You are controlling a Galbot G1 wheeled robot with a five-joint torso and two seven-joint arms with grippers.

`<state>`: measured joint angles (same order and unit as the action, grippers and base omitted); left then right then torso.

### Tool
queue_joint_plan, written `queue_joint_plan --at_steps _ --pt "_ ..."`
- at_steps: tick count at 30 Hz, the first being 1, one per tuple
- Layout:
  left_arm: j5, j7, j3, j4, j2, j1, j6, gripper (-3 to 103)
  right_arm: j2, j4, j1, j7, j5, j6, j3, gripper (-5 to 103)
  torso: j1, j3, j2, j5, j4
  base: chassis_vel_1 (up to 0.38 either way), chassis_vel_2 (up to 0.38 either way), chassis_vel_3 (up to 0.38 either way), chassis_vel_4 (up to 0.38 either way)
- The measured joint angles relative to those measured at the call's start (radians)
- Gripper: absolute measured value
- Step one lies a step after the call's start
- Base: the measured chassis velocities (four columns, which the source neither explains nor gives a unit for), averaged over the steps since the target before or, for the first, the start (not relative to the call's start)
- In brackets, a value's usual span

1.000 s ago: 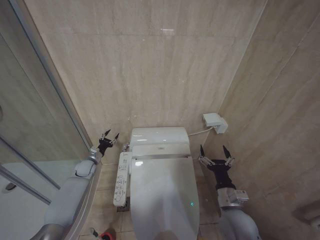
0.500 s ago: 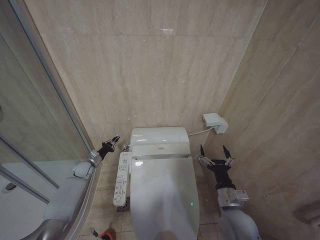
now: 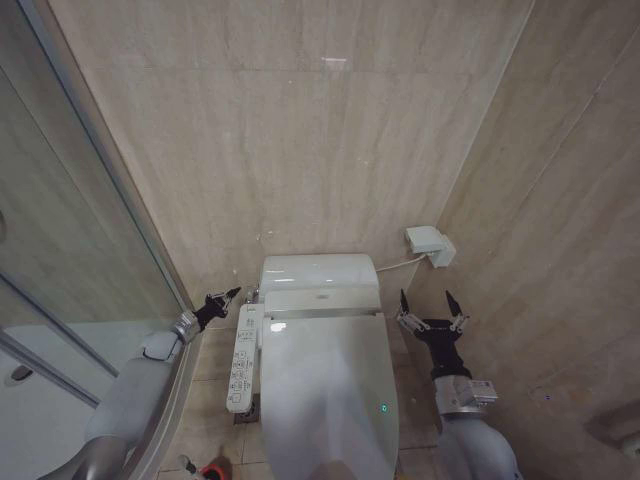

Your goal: Open the toilet lid, clean the toilet bowl with a toilet brush, close the toilet lid, and flush.

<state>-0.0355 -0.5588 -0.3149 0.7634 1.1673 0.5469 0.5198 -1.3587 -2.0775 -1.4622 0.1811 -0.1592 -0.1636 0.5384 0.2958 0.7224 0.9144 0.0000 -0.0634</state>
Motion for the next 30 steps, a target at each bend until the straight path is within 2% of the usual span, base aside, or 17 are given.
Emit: queue_joint_plan --at_steps 17,30 --pt "-0.051 -0.002 0.010 -0.161 0.062 -0.090 0.045 0 0.000 0.000 0.000 0.000 0.000 0.000 0.000 100 0.000 0.000 0.000 0.0002 -0.0002 0.000 0.000 0.000 0.000" --pt "-0.060 -0.048 0.005 -0.230 0.074 -0.097 0.065 0 0.000 0.000 0.000 0.000 0.000 0.000 0.000 100 0.000 0.000 0.000 -0.0001 0.0000 0.000 0.000 0.000 0.000"
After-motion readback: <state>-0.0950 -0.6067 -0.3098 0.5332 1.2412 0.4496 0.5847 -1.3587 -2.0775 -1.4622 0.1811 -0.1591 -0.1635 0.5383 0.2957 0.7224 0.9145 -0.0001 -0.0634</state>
